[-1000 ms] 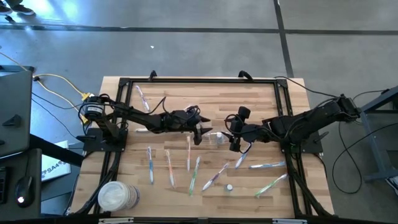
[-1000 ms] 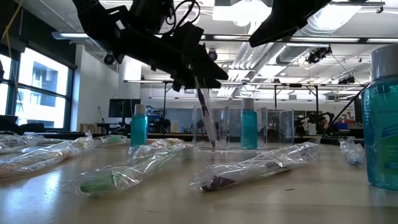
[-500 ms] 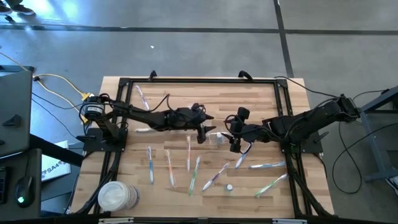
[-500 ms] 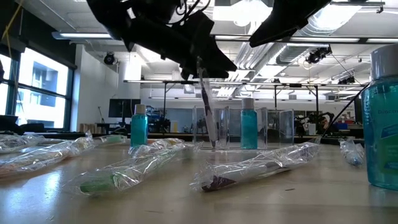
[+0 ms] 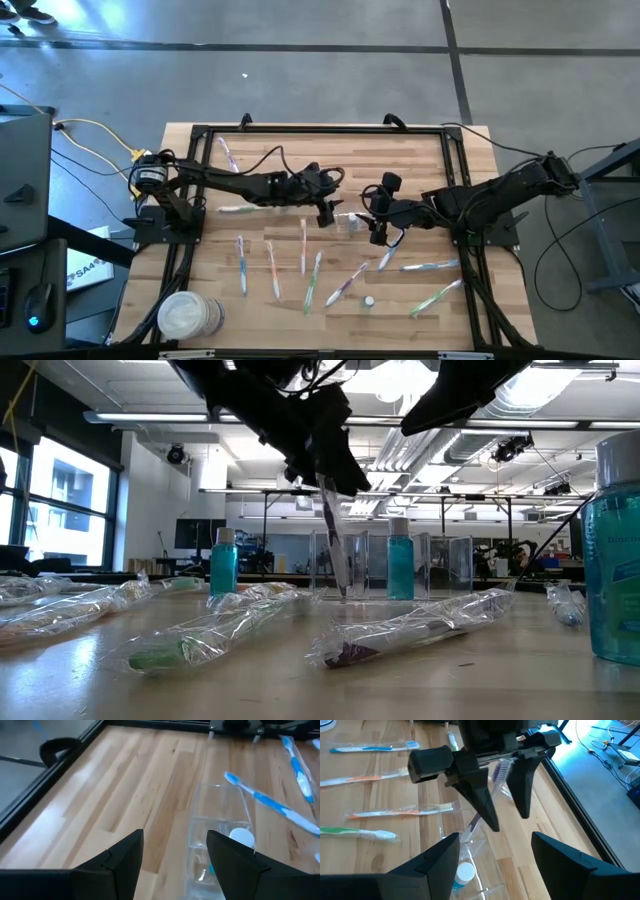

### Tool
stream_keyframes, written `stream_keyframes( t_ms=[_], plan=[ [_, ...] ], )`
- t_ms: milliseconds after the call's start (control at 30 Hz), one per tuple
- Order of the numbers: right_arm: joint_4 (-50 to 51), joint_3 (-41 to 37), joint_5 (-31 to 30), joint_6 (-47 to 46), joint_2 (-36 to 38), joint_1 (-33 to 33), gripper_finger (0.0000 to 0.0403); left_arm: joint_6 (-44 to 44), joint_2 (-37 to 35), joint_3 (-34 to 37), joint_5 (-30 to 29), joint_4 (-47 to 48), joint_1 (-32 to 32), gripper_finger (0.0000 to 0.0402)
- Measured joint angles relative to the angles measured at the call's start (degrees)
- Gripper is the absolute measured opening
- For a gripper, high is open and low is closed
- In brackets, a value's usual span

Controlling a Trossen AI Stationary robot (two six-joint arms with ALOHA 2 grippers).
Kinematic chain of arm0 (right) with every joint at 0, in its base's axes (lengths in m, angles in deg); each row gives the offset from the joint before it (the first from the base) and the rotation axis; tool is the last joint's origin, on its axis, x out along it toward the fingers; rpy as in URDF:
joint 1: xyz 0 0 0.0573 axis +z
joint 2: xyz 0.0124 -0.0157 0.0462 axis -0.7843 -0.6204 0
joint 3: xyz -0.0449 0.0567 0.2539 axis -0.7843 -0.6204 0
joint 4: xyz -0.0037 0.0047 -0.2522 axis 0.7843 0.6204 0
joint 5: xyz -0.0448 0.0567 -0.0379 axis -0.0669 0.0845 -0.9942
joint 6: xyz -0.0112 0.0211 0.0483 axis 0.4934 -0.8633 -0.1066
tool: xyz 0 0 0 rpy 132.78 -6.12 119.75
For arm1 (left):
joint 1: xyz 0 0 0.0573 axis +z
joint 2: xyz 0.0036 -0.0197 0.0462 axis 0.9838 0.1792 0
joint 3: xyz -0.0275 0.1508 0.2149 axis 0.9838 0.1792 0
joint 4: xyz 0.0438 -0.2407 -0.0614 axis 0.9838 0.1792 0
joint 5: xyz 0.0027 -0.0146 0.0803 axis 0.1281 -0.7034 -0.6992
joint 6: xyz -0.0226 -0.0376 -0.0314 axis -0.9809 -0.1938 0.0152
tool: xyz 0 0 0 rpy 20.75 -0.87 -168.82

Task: Pick & Place toothbrushing station
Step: Put the top right violet toothbrush into the wire organizer, then put the top blue mouthwash into the wire organizer

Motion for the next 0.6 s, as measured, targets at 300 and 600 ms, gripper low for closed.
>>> stream_keyframes(
  t_ms=[300,600],
  plan=[
    [0.0,0.02,0.0,0.13,0.0,0.0,0.024,1.39,-2.96,0.04,-0.06,-0.93,0.0,0.0216],
    [0.28,0.04,-0.02,-0.02,0.0,0.0,0.024,4.32,-10.59,0.01,-1.01,-0.06,-0.02,0.0216]
  ],
)
